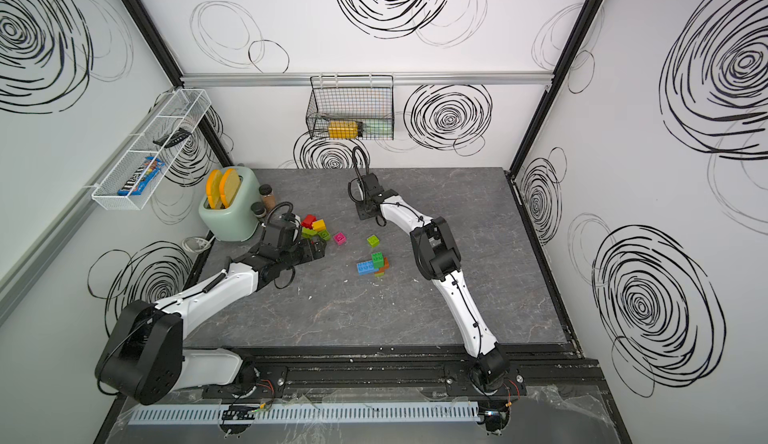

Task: Assemble the number 4 with lego
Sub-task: Pick up the lego brick from the center of the board.

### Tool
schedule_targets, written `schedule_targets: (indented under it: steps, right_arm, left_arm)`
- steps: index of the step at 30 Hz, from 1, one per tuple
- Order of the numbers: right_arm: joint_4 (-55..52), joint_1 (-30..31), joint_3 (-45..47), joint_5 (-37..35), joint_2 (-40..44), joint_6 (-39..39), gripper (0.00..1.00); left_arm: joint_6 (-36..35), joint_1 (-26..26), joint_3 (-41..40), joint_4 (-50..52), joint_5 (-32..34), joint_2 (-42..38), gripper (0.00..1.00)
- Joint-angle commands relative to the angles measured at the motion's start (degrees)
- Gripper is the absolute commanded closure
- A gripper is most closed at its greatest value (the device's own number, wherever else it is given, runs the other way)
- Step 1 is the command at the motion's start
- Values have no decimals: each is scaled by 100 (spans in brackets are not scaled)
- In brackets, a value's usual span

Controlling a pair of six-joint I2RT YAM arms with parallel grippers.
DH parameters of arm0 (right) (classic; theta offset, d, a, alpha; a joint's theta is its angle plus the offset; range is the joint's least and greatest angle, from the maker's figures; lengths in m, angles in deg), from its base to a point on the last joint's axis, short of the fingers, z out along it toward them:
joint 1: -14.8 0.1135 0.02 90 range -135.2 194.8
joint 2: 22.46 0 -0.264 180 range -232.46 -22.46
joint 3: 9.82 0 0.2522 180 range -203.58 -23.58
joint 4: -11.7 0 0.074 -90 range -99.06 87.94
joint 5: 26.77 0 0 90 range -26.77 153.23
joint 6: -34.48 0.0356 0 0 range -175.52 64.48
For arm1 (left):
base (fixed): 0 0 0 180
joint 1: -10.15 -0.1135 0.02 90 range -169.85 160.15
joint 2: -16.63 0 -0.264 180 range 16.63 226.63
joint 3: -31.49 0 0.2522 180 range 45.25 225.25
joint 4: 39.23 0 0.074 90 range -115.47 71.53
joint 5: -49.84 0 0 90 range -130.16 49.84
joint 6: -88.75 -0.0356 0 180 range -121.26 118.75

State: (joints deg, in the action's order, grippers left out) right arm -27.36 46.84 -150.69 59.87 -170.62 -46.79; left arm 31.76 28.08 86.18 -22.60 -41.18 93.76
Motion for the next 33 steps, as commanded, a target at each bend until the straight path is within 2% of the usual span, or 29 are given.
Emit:
schedule_targets:
  steps: [1,7,9,12,23,33]
  right_arm:
    - [-178,49,-121,-134,-22,-49,58]
    - [-109,75,-70,-194,259,-39,74]
    - [-58,82,38,-247,392,-14,87]
    - [-14,65,280,-404,610,89,99]
    - [904,-77,1889,-602,1456,108,100]
    - [1181,-243,2449,-524,1709,96,100]
  left_arm:
    - [14,-44,-49,-208,13,-118,4]
    - [36,-47,-76,-275,-82,-147,4]
    - [47,-45,-68,-294,-112,-175,4]
    - [31,-48,-16,-268,-176,-206,4]
    - [-13,56,-50,-265,-123,-432,4]
    - [-126,305,24,-167,-69,-517,4]
